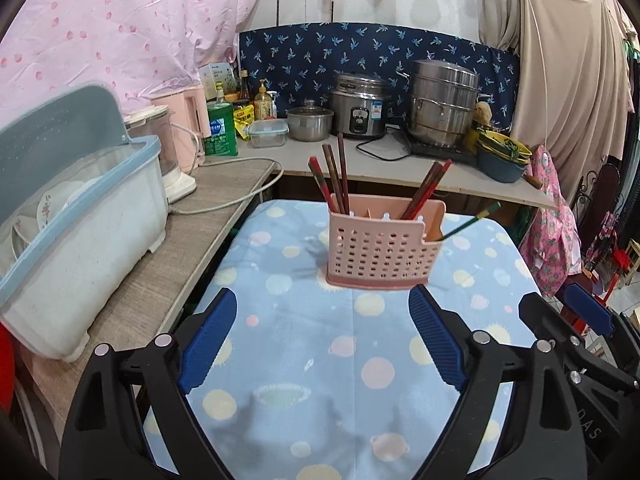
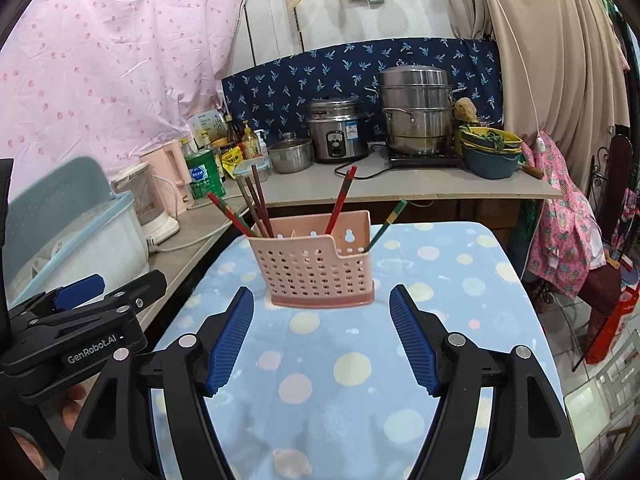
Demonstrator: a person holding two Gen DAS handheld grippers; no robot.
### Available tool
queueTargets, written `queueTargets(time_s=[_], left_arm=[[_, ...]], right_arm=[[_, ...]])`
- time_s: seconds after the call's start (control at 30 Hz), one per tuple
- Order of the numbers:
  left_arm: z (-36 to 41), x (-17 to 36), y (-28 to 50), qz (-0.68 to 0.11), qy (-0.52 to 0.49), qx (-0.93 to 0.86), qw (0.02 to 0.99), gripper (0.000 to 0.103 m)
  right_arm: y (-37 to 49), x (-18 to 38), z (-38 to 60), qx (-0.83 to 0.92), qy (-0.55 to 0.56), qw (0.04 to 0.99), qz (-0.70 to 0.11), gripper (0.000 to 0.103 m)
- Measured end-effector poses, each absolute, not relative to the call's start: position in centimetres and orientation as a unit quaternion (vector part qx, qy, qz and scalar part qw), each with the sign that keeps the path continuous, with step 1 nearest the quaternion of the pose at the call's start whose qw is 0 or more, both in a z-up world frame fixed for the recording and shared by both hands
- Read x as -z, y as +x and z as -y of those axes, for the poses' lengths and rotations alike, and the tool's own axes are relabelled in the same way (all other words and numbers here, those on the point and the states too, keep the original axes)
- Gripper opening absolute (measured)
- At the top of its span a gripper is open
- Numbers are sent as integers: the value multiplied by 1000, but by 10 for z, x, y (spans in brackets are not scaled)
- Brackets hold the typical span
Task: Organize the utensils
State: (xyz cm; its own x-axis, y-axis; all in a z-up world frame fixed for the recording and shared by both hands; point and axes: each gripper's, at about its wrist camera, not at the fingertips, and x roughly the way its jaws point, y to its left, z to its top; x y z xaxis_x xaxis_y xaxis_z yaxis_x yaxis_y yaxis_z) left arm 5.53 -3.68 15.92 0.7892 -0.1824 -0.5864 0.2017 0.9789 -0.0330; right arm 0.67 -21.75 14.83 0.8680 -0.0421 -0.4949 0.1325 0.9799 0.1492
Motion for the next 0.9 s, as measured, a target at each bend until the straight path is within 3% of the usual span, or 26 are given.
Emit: queueTargets(time_s=[0.9], left_arm=[[41,-129,45,-345,40,99,933,91]], right_arm=[[-18,-121,207,72,54,954,-285,84]])
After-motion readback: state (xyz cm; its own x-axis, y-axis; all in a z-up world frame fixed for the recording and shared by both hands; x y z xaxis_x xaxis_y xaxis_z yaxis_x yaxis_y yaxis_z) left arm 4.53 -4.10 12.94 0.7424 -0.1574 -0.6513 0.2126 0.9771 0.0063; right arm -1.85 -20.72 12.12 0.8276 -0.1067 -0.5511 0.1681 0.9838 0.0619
